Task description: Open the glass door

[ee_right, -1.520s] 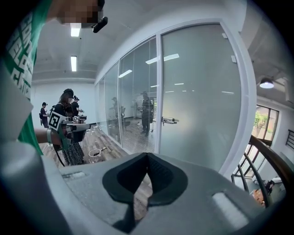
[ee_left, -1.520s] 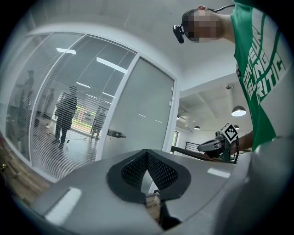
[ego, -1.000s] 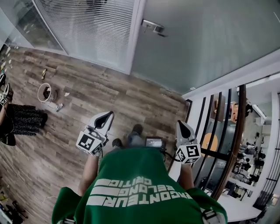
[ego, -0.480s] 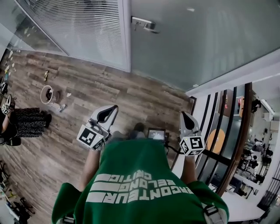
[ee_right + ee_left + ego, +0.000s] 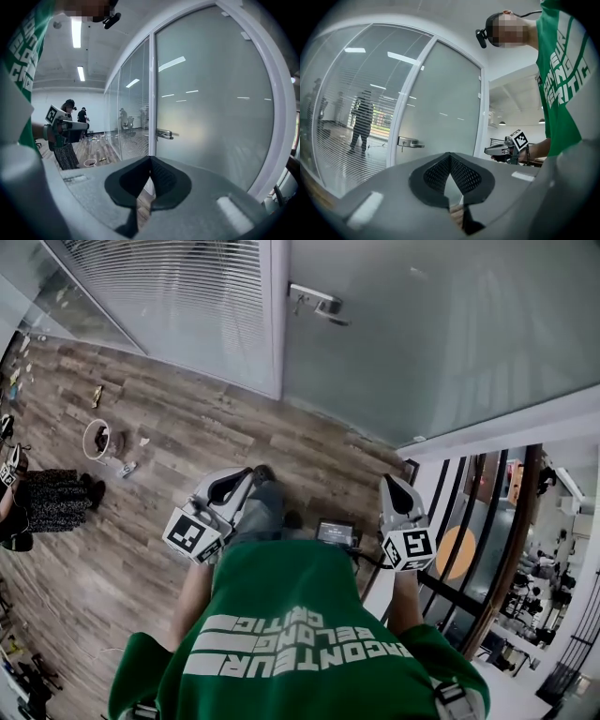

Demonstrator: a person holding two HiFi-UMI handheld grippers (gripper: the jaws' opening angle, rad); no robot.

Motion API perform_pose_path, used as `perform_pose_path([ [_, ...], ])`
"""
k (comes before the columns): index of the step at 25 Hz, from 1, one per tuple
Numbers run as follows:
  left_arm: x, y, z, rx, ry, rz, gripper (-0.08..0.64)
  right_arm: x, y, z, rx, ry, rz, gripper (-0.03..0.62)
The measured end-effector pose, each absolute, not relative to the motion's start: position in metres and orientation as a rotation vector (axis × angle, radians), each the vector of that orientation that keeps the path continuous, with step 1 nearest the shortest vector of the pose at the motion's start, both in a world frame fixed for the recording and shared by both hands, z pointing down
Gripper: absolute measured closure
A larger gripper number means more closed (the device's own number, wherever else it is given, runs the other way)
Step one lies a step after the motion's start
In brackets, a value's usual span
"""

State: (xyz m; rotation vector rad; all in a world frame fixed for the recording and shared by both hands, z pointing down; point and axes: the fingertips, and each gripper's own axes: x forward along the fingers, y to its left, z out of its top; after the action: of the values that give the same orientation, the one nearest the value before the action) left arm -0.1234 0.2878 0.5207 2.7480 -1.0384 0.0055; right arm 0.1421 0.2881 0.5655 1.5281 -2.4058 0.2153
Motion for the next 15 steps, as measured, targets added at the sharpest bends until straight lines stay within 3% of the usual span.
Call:
perform_pose_path([
  [15, -0.126, 0.16, 0.51, 2.824, -1.01, -0.081, 0.546, 0.127, 0.145, 0.537, 1.473, -2.368, 0.059, 0.6],
])
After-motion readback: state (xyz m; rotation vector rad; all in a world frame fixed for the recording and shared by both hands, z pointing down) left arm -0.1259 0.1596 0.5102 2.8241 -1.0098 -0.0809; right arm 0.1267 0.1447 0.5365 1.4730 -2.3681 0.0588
